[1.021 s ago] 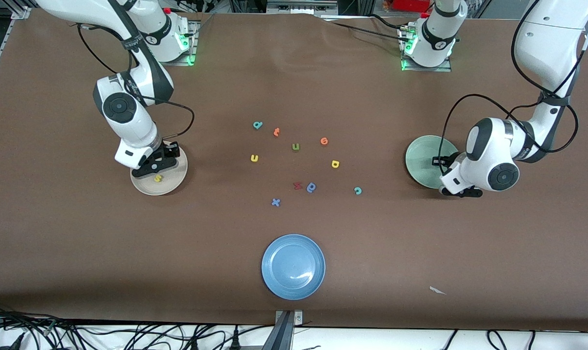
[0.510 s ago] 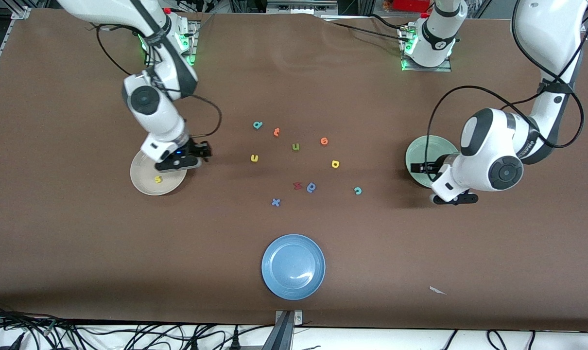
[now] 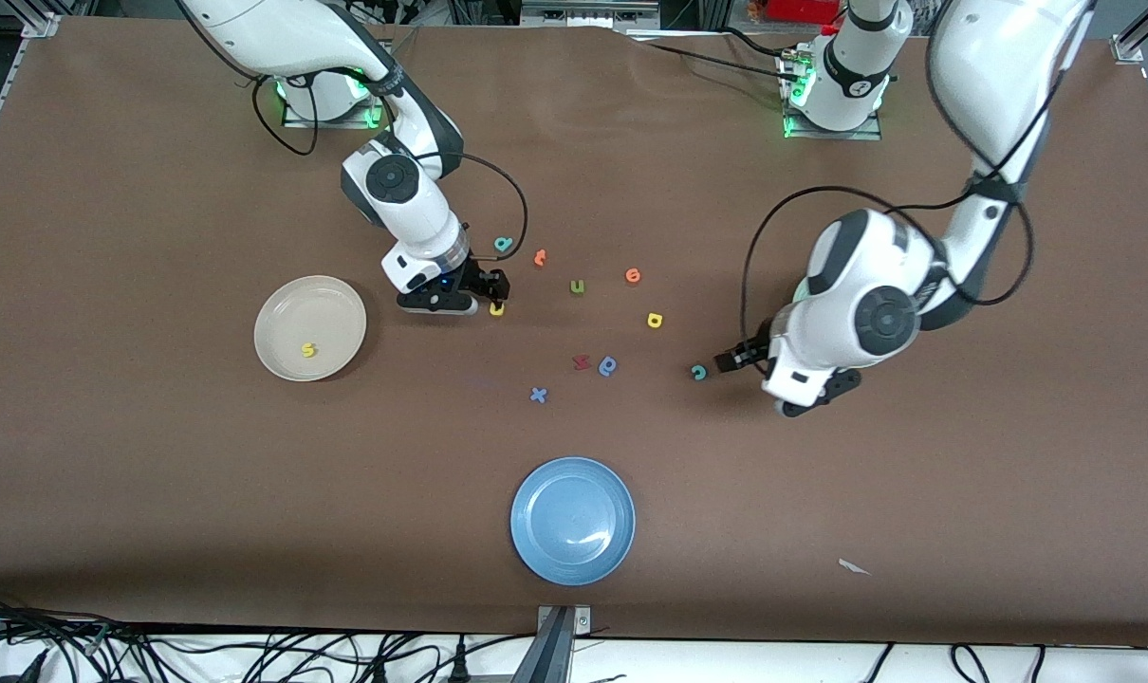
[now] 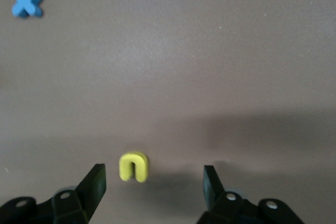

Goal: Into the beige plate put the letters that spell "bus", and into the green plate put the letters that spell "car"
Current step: 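Reach the left gripper to the c while the right gripper reaches the n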

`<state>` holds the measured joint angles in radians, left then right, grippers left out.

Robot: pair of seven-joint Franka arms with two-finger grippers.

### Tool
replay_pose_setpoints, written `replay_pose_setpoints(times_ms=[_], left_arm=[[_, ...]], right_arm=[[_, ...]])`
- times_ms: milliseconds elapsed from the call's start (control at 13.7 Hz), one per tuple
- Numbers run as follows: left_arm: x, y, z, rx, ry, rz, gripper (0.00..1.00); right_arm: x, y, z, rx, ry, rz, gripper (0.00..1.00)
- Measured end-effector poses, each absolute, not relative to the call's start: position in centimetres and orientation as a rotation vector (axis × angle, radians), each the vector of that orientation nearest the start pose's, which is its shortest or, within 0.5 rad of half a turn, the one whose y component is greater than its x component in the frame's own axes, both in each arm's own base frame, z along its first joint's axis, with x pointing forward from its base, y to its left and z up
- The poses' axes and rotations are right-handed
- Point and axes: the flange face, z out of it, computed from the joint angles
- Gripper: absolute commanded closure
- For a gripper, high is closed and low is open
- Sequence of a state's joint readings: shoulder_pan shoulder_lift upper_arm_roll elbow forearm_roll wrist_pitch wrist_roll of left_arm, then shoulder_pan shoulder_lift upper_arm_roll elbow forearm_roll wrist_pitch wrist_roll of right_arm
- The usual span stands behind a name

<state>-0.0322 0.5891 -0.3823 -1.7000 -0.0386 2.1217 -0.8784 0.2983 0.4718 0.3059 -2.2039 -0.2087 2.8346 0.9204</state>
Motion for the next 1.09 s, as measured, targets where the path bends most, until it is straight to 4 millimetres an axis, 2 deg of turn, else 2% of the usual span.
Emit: replay_pose_setpoints(times_ms=[146, 219, 292, 729, 1021, 1094], left_arm=[[60.9, -26.6, 23.4, -3.101, -0.963, 0.402, 0.16], [60.7, -27.2, 22.1, -3.092, -0.988, 0.408, 0.23], [60.7, -27.3, 21.3, -3.084, -1.005, 0.404, 0.25], [61.2, -26.9, 19.5, -3.045, -1.032, 0.289, 0.26], [60.9, -27.7, 18.5, -3.056, -1.041, 0.279, 0.3], [60.8, -28.0, 18.2, -3.061, -1.042, 0.275, 0.35]], right_arm=[[46.9, 33.7, 19.4, -2.94, 0.336, -0.161, 0.17], [47.1, 33.9, 19.3, -2.937, 0.365, -0.165, 0.17], [47.0, 34.1, 19.1, -2.94, 0.38, -0.165, 0.18], [45.2, 35.9, 17.3, -2.969, 0.402, -0.145, 0.22], [45.2, 35.9, 17.2, -2.973, 0.409, -0.15, 0.27], [45.2, 35.9, 17.3, -2.972, 0.41, -0.151, 0.31]])
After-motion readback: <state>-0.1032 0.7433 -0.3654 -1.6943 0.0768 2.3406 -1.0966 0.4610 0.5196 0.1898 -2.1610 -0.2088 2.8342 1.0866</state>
